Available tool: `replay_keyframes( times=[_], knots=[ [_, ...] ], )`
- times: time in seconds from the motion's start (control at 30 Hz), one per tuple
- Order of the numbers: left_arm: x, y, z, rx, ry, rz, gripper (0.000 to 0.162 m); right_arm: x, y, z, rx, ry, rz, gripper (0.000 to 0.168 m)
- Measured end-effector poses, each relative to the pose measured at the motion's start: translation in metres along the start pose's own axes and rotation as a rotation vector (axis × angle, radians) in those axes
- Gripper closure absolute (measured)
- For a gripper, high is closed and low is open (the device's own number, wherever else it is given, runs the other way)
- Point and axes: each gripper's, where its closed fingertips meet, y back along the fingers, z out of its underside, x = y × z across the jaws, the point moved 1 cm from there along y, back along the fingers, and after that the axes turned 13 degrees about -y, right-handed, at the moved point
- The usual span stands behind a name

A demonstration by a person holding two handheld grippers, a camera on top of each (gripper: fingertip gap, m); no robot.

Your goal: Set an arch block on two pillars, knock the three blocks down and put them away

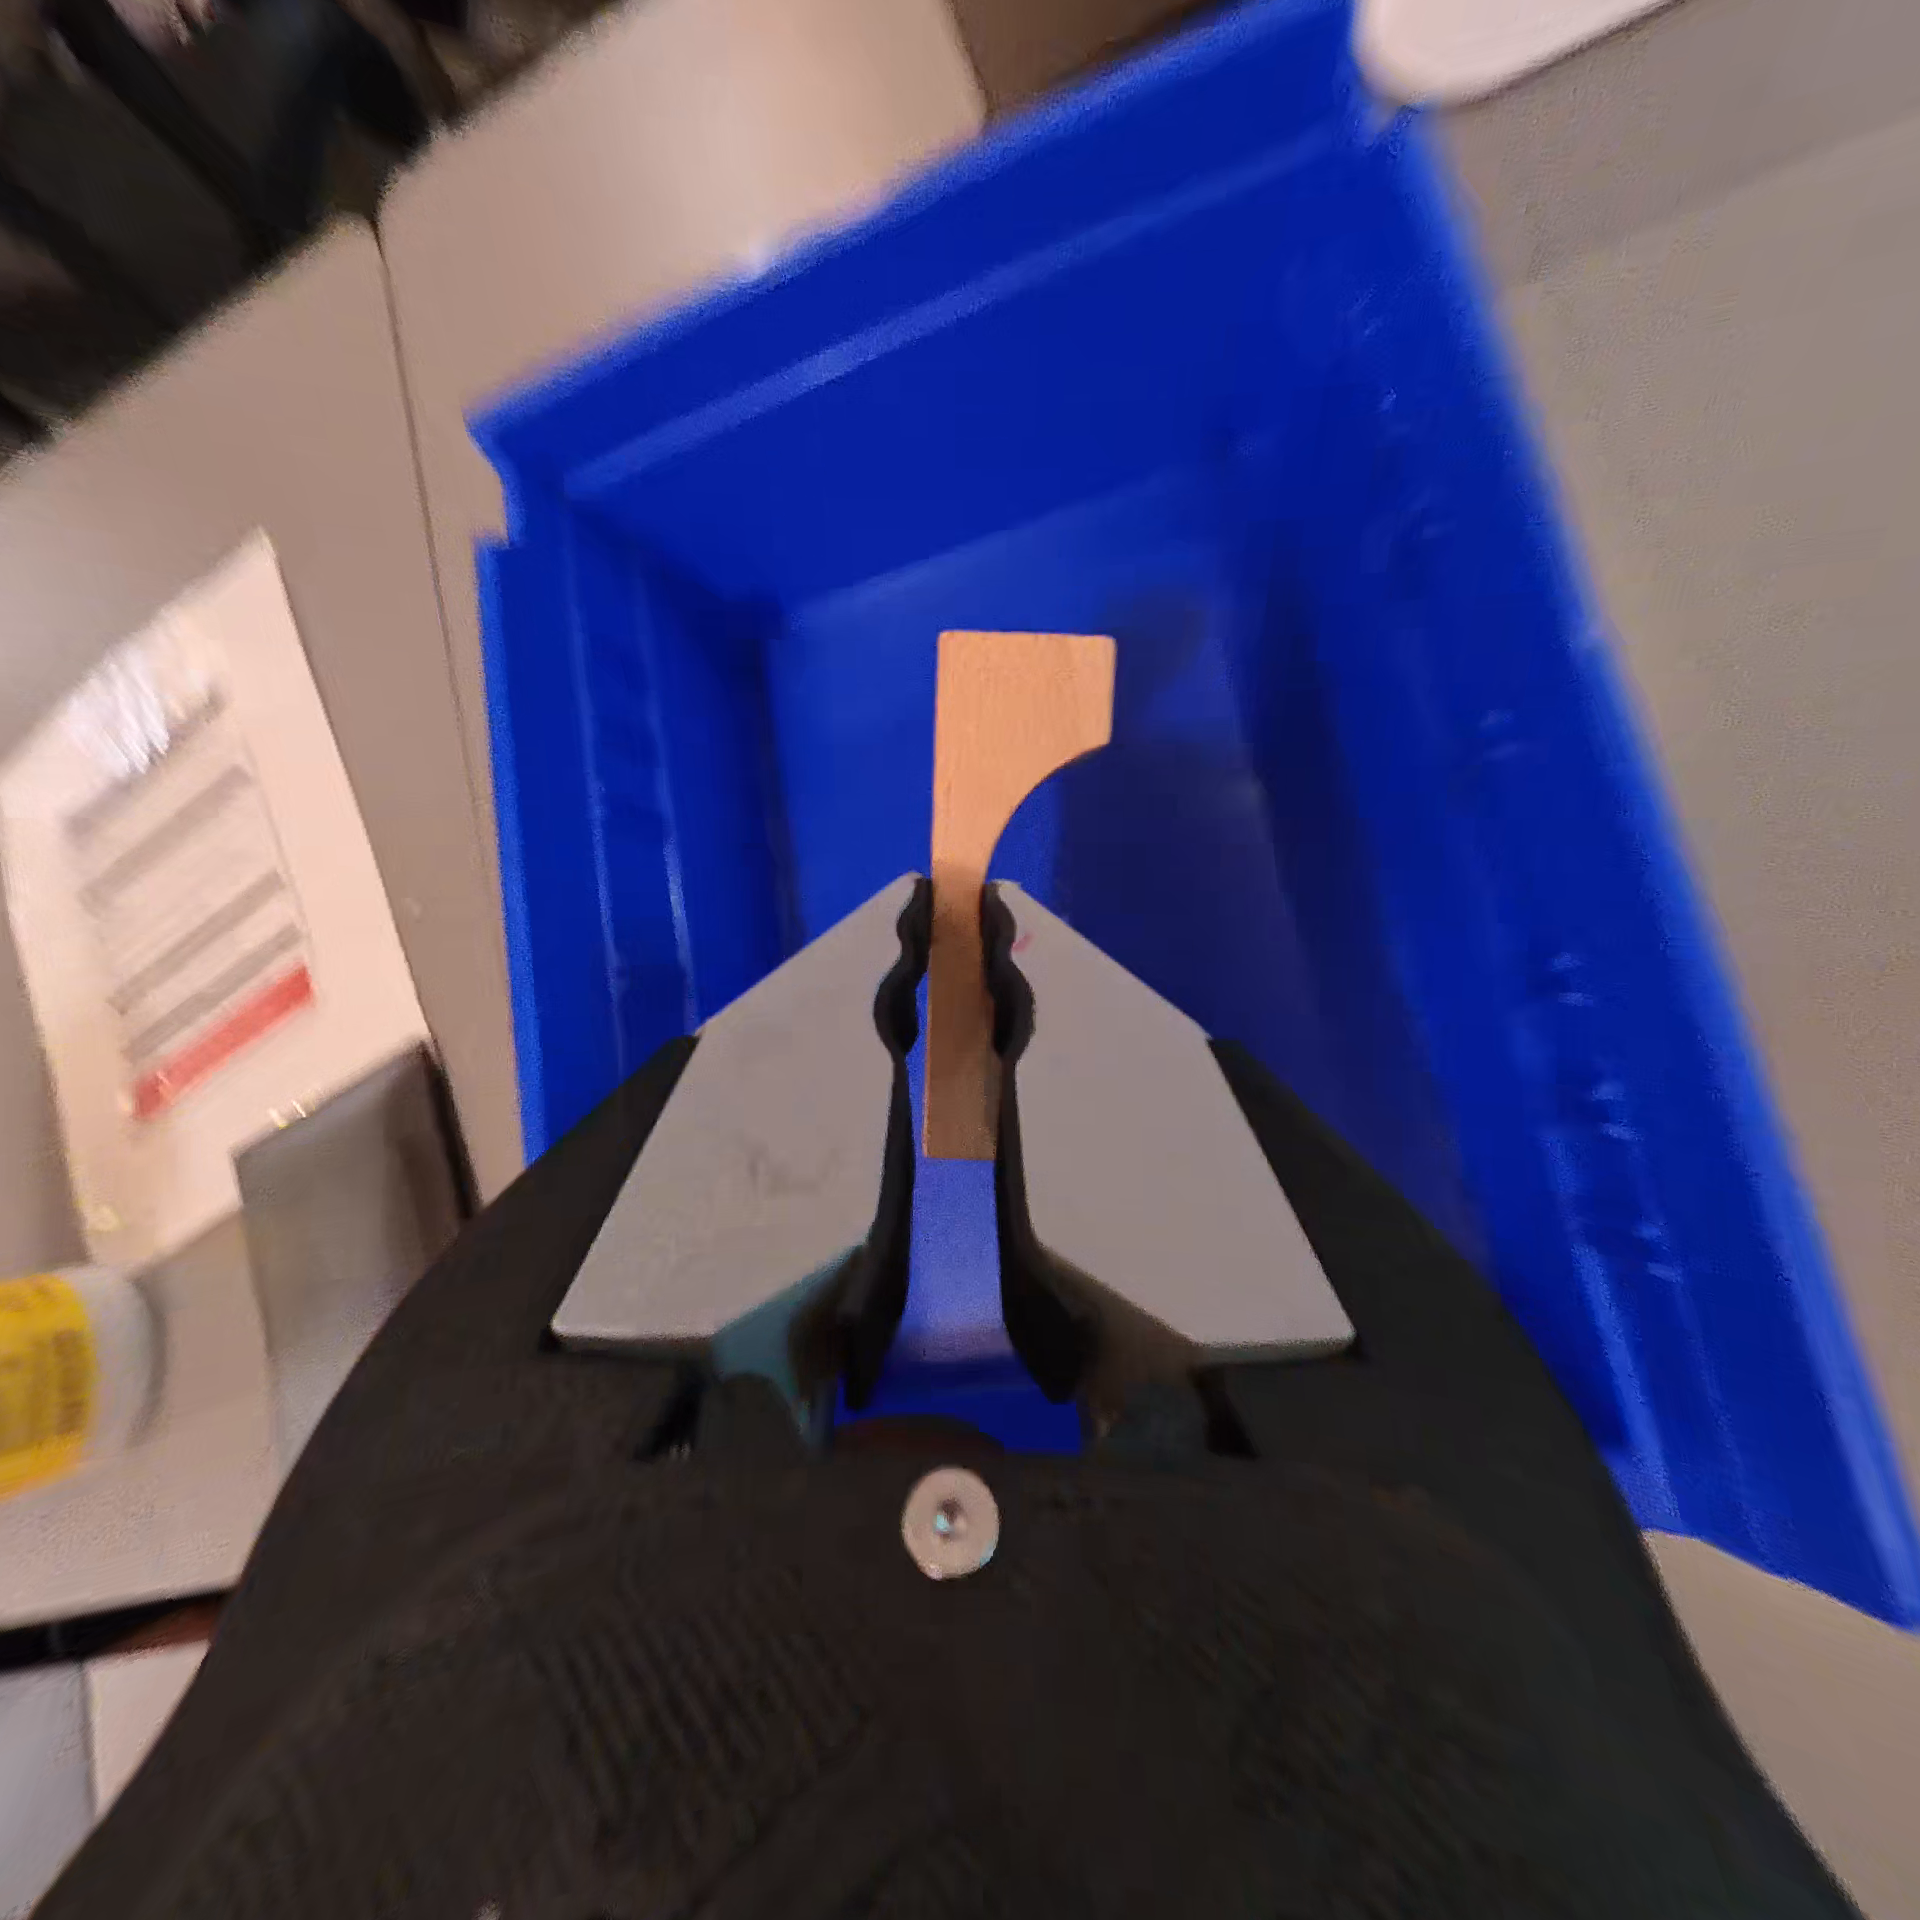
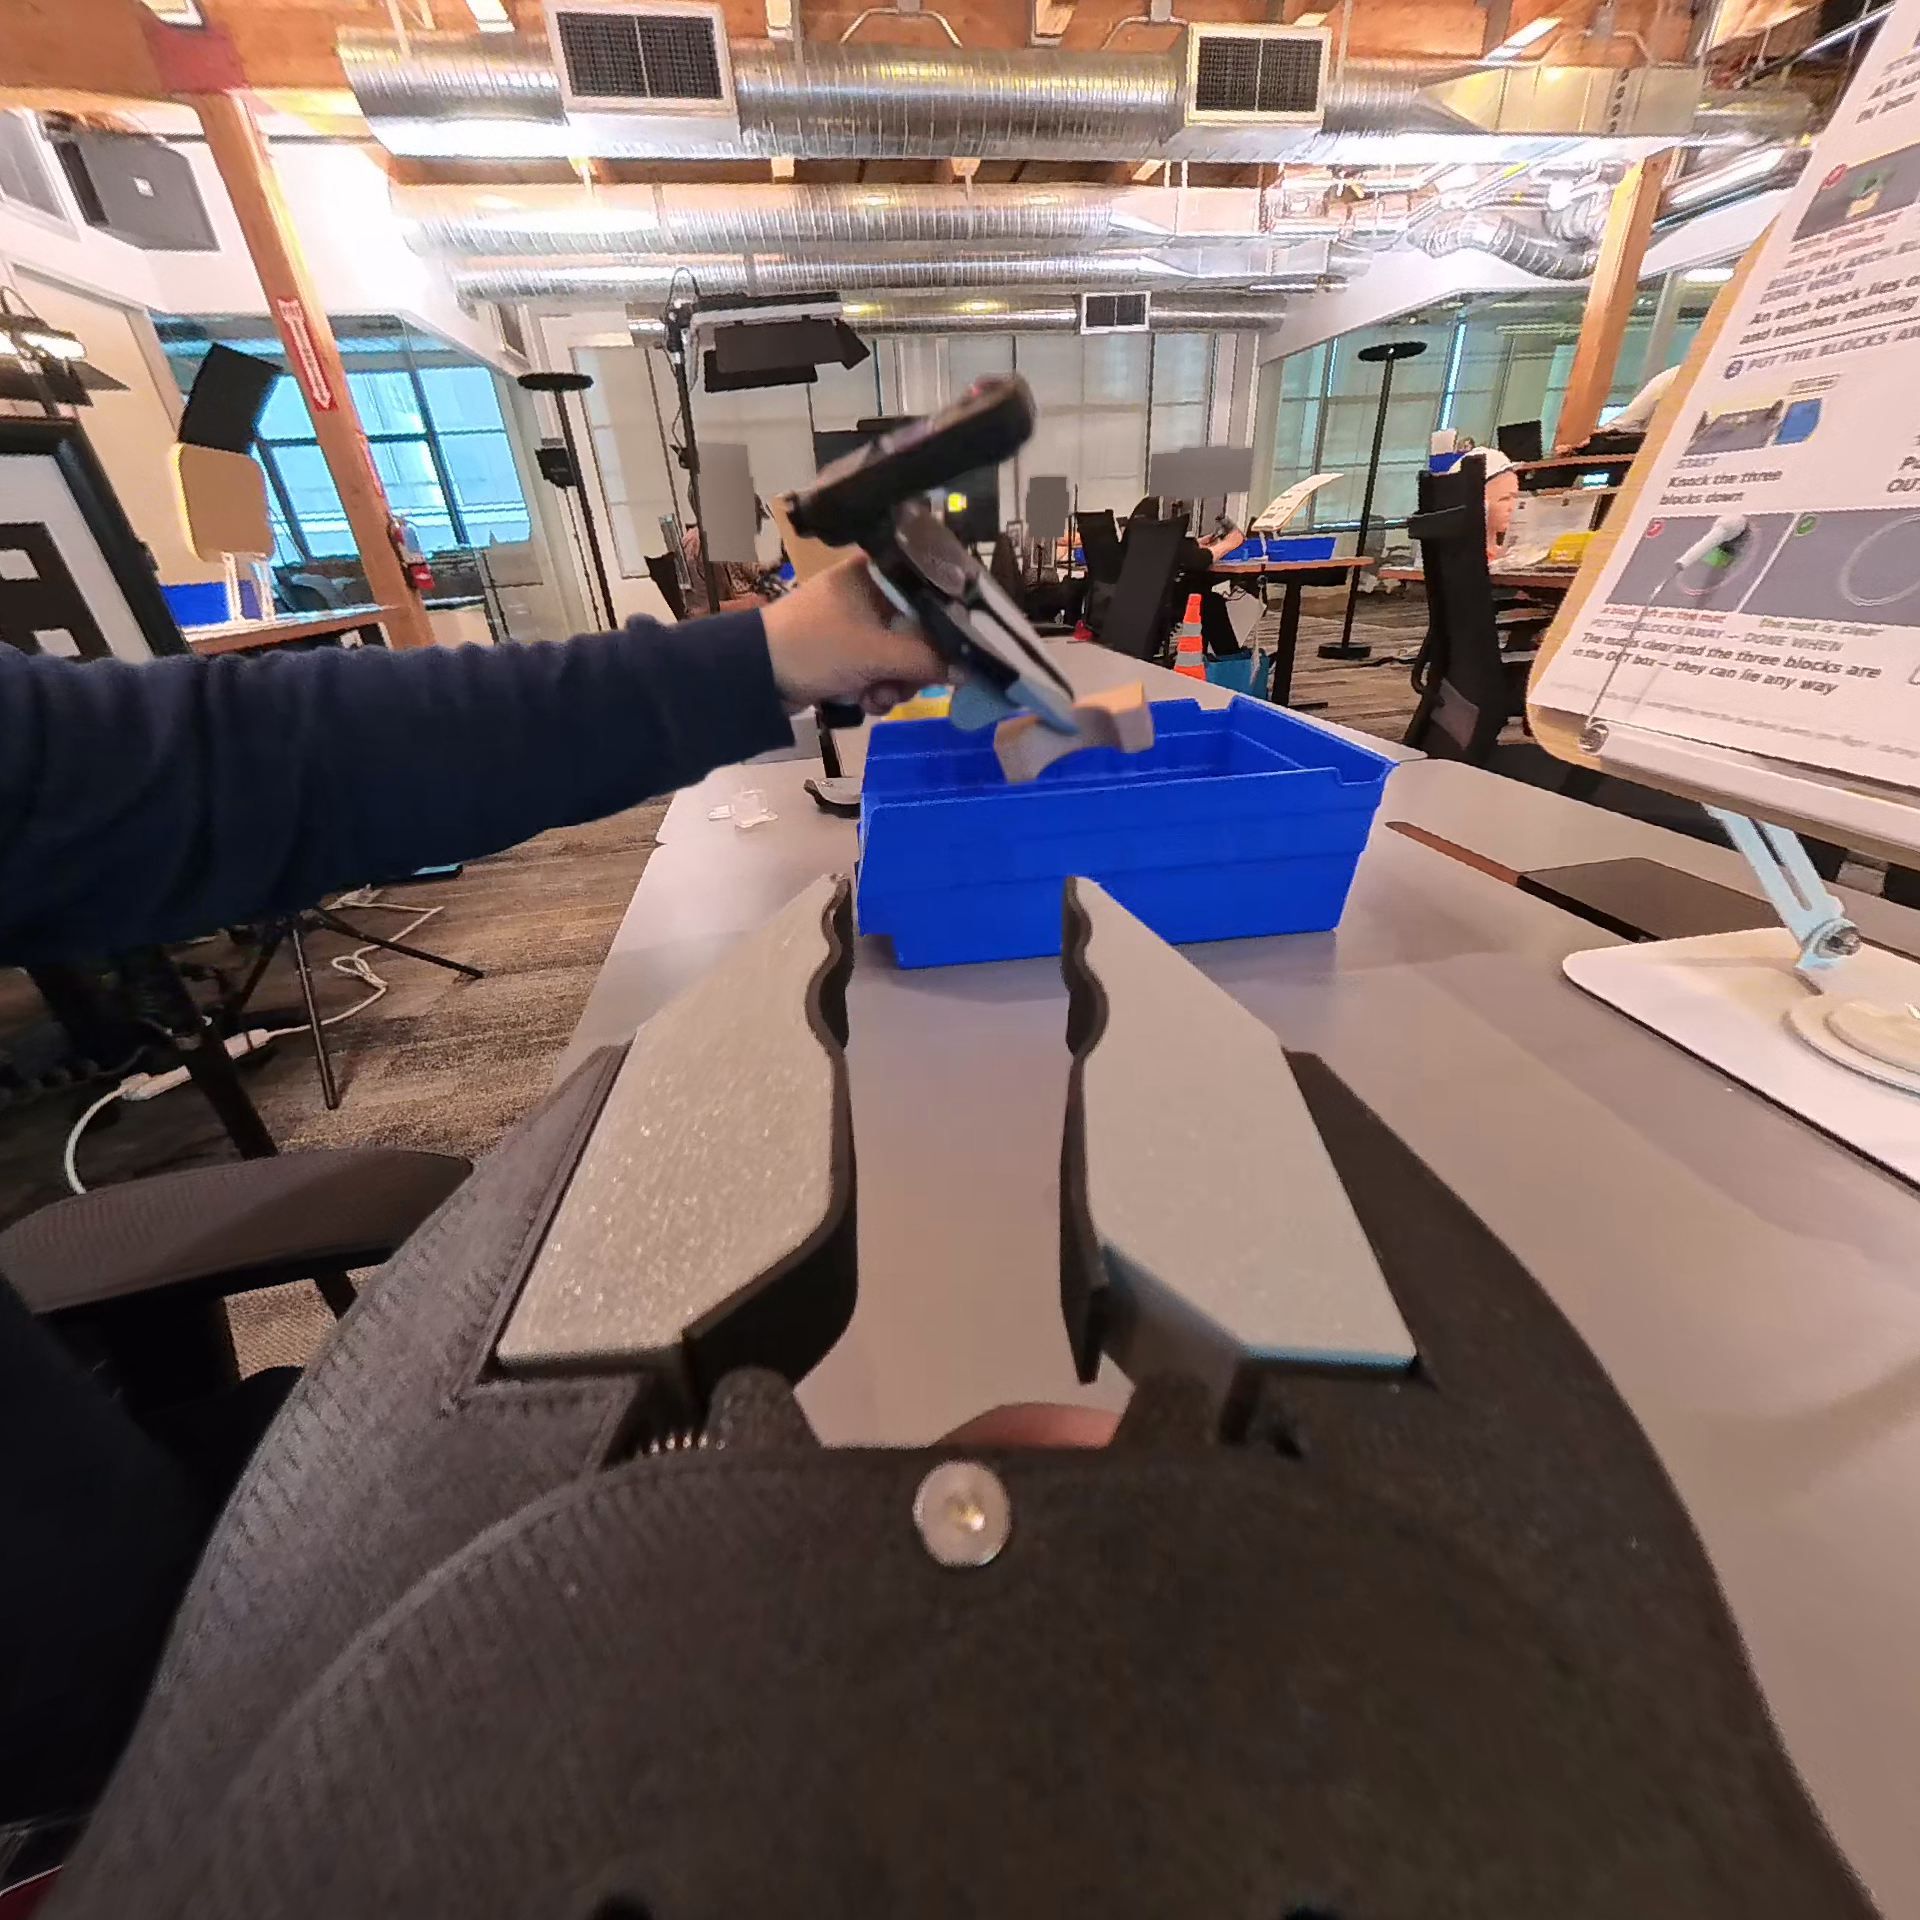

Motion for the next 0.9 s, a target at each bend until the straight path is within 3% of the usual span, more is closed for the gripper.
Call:
replay_keyframes(
  times=[0.2,0.47,0.7,0.8,0.9],
  knots=[
    [0.079,0.070,-0.086,0.310,-0.488,-0.156,0.156,0.004,0.002,-0.003,0.010,-0.023,0.015,0.128],
    [0.232,0.105,-0.133,0.588,-0.942,-0.361,0.155,0.019,-0.001,0.006,-0.054,0.011,0.136,0.123],
    [0.284,0.115,-0.142,0.809,-1.068,-0.422,0.155,0.018,-0.008,0.019,-0.116,0.015,0.128,0.117],
    [0.292,0.119,-0.139,0.878,-1.093,-0.430,0.156,0.012,-0.009,0.022,-0.137,0.001,0.080,0.134],
    [0.296,0.117,-0.137,0.896,-1.099,-0.454,0.155,0.012,-0.010,0.023,-0.148,0.028,0.096,0.136]
  ],
)
